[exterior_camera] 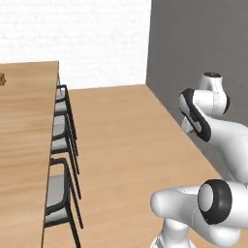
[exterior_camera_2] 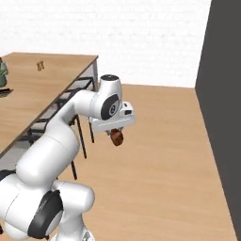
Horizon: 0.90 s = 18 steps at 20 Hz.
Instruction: Pick up the knife from the drawer and place it on the cutting board. Then place the meat from the plate to the cutting board.
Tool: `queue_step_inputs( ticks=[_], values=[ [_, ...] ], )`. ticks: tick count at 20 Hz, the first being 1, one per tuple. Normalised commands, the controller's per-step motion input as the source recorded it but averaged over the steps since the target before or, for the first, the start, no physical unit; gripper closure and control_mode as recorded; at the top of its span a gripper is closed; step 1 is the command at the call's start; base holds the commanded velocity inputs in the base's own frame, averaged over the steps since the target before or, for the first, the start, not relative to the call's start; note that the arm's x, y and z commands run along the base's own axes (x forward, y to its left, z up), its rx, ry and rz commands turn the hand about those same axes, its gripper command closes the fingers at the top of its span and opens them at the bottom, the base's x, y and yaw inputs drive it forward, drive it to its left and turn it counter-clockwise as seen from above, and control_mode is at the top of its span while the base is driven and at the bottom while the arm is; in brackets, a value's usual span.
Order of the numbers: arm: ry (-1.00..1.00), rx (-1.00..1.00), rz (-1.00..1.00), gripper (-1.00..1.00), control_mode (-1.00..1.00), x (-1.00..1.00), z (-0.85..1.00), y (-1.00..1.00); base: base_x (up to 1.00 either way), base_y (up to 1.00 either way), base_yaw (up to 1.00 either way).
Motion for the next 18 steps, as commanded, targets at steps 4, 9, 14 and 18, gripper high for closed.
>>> queue_step_inputs(
  ticks=[4,9,14,18],
  values=[
    [0.00,0.00,0.00,1.00,1.00,0.00,0.00,0.00,0.91,-0.06,0.80],
    [0.00,0.00,0.00,1.00,1.00,0.00,0.00,0.00,0.89,-0.05,0.80],
    [0.00,0.00,0.00,1.00,1.00,0.00,0.00,0.00,0.88,-0.03,0.80],
    [0.00,0.00,0.00,1.00,1.00,0.00,0.00,0.00,0.83,-0.05,0.80]
  ],
)
